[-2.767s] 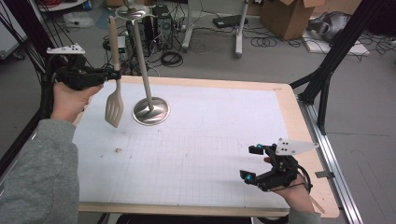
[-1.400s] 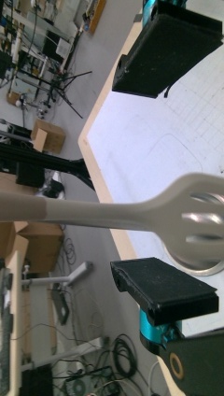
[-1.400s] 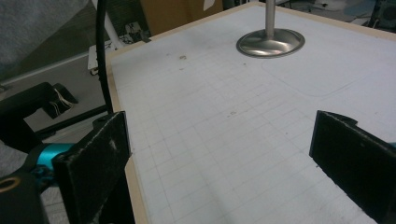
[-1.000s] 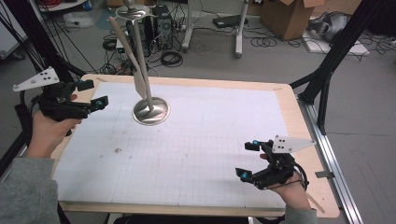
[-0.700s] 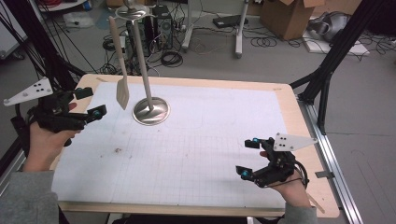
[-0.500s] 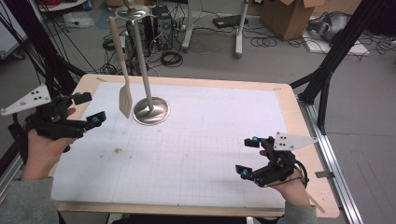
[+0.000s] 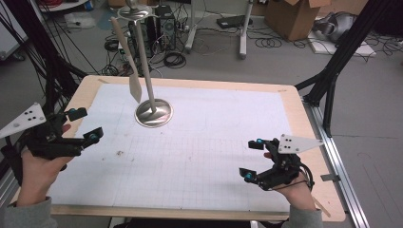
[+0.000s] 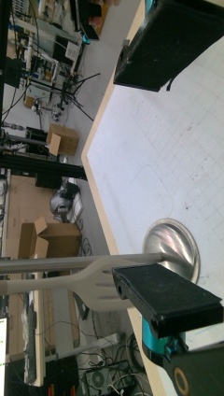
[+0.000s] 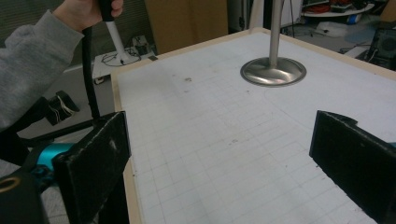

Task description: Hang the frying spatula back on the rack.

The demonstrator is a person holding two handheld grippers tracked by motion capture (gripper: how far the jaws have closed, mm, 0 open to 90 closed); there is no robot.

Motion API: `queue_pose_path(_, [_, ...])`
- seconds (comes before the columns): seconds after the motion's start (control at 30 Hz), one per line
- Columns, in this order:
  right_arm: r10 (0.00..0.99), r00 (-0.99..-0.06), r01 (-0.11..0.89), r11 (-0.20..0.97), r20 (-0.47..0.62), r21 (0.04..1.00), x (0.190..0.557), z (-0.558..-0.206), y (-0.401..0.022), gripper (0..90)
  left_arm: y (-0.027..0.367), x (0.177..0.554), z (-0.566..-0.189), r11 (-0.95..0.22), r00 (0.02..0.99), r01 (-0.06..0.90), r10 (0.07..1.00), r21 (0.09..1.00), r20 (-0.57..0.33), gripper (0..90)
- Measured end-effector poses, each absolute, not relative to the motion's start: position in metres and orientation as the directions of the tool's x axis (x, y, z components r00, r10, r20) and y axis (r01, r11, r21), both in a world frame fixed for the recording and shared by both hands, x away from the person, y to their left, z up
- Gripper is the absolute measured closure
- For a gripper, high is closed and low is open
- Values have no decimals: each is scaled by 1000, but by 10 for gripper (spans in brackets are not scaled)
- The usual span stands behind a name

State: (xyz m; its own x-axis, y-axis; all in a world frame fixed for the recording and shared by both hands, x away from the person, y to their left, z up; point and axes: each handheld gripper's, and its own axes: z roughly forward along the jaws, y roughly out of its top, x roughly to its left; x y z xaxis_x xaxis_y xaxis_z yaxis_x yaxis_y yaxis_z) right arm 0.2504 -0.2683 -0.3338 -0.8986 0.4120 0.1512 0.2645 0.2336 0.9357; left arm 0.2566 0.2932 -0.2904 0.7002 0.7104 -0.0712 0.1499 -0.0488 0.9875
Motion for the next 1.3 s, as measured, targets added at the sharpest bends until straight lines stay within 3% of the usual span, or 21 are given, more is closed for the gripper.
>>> queue_pose_path(1.3, [462,-877,230,158,134,960,243,-325,-285,43,304,240,-338,-122,671,174,741,977,-27,84])
